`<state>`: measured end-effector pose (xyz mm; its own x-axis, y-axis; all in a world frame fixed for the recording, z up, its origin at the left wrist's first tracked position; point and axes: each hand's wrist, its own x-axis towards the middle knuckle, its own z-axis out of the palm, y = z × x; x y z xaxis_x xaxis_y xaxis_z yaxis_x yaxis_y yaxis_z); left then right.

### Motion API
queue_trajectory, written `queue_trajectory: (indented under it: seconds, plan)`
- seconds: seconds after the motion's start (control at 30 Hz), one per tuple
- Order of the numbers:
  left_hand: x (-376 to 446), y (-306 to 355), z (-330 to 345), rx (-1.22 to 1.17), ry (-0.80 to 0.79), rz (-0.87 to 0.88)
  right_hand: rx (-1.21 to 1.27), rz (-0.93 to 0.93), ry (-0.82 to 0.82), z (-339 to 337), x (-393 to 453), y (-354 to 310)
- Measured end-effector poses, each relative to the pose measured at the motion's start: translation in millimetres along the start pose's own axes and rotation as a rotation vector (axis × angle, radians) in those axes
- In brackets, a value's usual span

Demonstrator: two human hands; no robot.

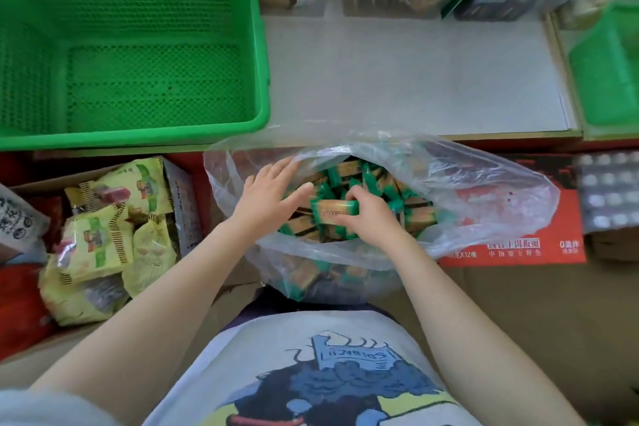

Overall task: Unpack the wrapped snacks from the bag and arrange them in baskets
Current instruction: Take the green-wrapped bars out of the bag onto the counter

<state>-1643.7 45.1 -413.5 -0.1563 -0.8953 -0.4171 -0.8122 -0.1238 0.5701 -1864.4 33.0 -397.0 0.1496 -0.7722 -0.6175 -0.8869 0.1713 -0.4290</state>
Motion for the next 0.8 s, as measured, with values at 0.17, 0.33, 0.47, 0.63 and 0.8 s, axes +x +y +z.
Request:
queue_trajectory:
  seconds: [0.17, 0.33, 0.47, 0.63, 0.8]
  plan:
    - [5.6, 21.5, -6.7, -0.259, 0.077, -0.058, 0.762, 0.14, 0.106, -48.9, -31.1, -3.7]
    - [27.4, 41.9, -14.1, -0.449, 0.101, -0.108, 1.163, 0.137, 0.229, -96.6, -3.5, -7.8]
    - [49.5, 50.9, -12.1, -0.472, 0.106, -0.143, 1.234, 0.2, 0.142, -106.7, 43.3, 0.0]
    - [74.5, 43.6, 3.8, -0.423, 0.102, -0.221, 1.082, 0.361, 0.095, -111.1, 93.6, 37.8]
    - [96.0, 31.9, 18.6, -0.356, 0.074, -0.318, 0.945, 0.328, 0.03, -127.1, 135.4, 40.0]
